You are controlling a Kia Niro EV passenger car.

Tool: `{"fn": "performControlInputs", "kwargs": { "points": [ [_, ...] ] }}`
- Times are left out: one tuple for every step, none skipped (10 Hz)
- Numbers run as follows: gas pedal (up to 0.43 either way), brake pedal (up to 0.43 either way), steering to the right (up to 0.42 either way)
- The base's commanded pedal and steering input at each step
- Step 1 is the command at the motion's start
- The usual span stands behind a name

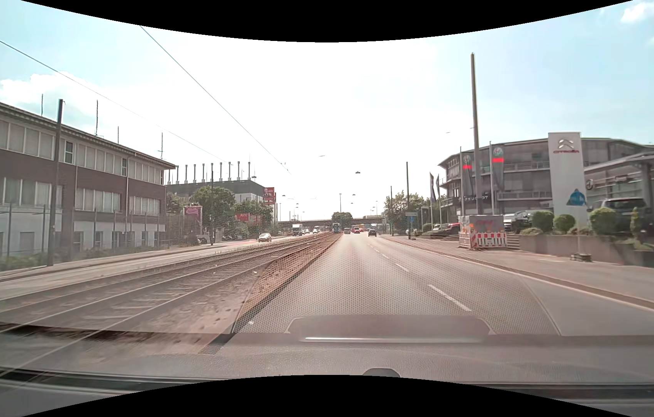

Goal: Follow the waypoints while adhering to traffic rules and regulations

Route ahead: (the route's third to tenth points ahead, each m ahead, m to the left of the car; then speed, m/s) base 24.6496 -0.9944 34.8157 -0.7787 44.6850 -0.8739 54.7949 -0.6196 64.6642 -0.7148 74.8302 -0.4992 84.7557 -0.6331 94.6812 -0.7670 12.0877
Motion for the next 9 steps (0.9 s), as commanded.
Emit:
{"fn": "performControlInputs", "kwargs": {
  "points": [
    [0.047,0.0,-0.006],
    [0.039,0.0,-0.006],
    [0.039,0.0,-0.006],
    [0.028,0.0,-0.006],
    [0.028,0.0,-0.006],
    [0.02,0.0,-0.006],
    [0.02,0.0,-0.006],
    [0.0,0.0,-0.006],
    [0.0,0.0,-0.006]
  ]
}}
